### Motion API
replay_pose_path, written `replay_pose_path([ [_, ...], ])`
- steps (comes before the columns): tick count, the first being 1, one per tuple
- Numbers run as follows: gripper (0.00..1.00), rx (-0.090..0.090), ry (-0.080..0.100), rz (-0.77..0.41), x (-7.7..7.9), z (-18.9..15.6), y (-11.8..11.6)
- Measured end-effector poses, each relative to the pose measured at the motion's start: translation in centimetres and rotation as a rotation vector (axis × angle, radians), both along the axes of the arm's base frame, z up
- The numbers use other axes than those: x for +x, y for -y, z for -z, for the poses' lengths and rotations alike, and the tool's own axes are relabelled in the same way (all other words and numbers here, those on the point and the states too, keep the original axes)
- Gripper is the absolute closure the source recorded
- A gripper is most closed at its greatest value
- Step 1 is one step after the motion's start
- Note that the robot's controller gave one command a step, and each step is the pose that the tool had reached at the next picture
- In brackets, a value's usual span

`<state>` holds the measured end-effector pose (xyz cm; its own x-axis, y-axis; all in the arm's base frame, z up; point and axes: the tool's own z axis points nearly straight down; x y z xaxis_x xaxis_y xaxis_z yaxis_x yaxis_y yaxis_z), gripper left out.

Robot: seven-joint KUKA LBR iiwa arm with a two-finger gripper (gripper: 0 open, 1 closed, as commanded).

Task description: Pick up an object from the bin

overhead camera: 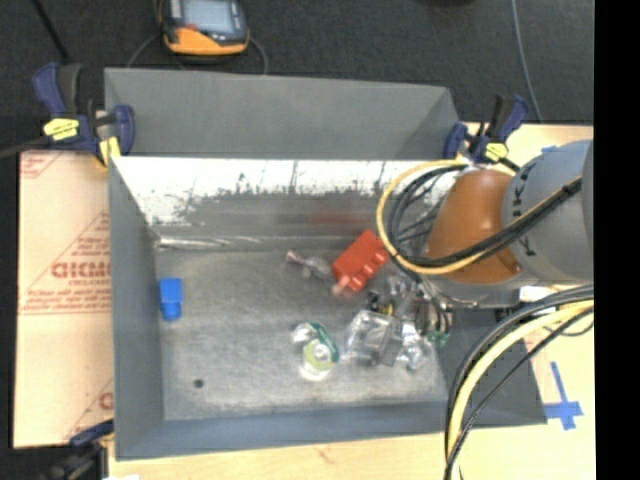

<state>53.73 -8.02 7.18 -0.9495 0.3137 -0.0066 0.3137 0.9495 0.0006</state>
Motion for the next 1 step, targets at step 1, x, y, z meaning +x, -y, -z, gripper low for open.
replay_pose_path([
  [1,1.00,-0.001,0.004,-0.002,0.20,-0.42,0.09],
])
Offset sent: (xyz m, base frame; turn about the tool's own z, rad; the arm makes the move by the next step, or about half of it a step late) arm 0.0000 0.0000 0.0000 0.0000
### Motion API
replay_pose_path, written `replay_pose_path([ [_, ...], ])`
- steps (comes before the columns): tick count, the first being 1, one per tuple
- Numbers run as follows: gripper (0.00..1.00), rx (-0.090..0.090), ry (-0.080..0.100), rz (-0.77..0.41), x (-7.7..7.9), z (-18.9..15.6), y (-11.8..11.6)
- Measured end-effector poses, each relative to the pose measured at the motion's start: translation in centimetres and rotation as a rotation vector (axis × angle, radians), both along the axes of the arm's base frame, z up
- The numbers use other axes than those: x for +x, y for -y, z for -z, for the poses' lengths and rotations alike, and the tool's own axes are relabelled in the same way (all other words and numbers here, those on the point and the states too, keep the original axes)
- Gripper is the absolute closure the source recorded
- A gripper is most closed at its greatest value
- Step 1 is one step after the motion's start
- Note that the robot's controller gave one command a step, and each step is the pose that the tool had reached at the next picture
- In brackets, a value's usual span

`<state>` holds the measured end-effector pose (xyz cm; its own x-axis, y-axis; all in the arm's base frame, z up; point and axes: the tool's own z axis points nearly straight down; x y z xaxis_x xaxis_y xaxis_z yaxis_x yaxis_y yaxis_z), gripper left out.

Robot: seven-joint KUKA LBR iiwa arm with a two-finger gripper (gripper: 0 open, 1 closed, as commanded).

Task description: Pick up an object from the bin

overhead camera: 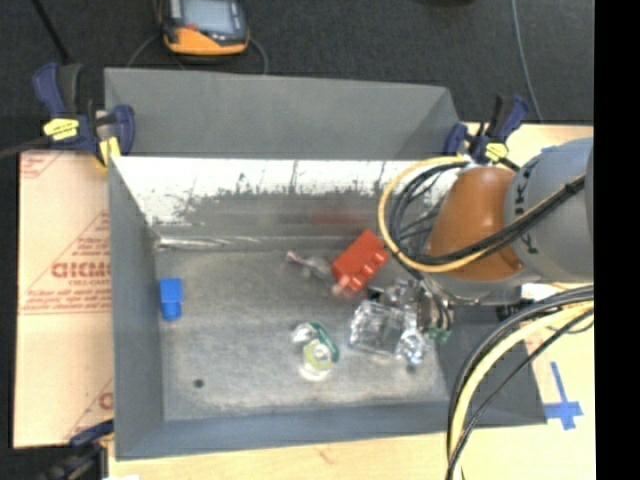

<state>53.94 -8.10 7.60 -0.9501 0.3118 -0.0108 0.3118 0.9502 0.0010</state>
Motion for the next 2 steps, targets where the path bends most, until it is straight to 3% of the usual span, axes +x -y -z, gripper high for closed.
replay_pose_path([
  [1,1.00,0.001,-0.002,-0.008,0.2,-8.3,0.1],
  [2,1.00,0.001,-0.007,-0.012,0.2,-9.5,0.2],
])
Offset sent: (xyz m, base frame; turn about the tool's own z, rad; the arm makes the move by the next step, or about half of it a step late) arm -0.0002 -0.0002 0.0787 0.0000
